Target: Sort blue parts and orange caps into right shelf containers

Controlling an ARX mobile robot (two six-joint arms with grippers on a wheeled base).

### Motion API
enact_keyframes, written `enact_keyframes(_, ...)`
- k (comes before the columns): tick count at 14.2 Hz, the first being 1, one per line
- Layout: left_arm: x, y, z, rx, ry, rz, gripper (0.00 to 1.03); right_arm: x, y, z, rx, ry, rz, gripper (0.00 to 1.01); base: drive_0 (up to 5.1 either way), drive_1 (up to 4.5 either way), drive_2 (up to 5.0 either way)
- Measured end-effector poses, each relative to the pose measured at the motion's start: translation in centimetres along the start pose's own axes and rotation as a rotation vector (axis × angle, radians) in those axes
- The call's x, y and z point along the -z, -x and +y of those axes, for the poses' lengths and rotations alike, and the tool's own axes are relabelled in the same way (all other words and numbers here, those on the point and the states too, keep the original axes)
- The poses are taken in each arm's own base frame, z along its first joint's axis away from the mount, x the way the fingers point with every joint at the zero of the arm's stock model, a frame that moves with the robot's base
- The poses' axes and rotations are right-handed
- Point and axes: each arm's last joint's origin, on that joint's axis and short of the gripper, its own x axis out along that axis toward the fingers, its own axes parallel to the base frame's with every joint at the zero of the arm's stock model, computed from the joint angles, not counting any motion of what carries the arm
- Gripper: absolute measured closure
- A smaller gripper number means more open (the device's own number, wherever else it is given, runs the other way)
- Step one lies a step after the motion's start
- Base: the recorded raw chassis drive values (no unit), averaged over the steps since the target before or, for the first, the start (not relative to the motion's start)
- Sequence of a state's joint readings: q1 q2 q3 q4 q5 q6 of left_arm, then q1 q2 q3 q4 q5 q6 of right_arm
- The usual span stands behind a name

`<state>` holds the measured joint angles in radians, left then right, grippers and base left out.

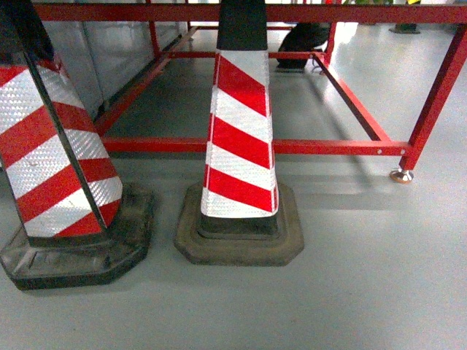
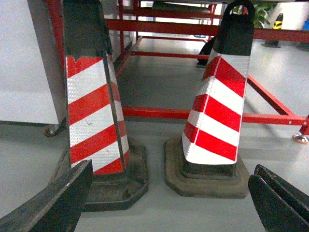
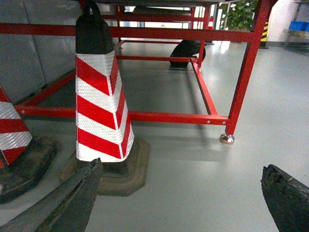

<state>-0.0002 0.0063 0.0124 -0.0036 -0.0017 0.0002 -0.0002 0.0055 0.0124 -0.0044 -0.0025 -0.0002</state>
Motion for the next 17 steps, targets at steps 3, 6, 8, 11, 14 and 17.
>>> enact_keyframes(3, 0.00, 0.00, 0.00, 0.000, 0.000, 0.000, 0.05, 0.00, 0.00, 0.00, 0.000, 0.000, 0.000, 0.03, 0.0, 0.00, 0.0)
enact_keyframes(6, 0.00, 0.00, 0.00, 0.000, 0.000, 0.000, 0.05, 0.00, 0.00, 0.00, 0.000, 0.000, 0.000, 0.03, 0.0, 0.00, 0.0)
enact_keyframes(8, 0.00, 0.00, 0.00, 0.000, 0.000, 0.000, 0.05, 0.00, 0.00, 0.00, 0.000, 0.000, 0.000, 0.03, 0.0, 0.00, 0.0)
enact_keyframes(11, 0.00, 0.00, 0.00, 0.000, 0.000, 0.000, 0.05, 0.00, 0.00, 0.00, 0.000, 0.000, 0.000, 0.03, 0.0, 0.00, 0.0)
enact_keyframes(14, 0.00, 0.00, 0.00, 0.000, 0.000, 0.000, 0.05, 0.00, 0.00, 0.00, 0.000, 0.000, 0.000, 0.03, 0.0, 0.00, 0.0)
enact_keyframes(17, 0.00, 0.00, 0.00, 0.000, 0.000, 0.000, 0.05, 0.00, 0.00, 0.00, 0.000, 0.000, 0.000, 0.03, 0.0, 0.00, 0.0)
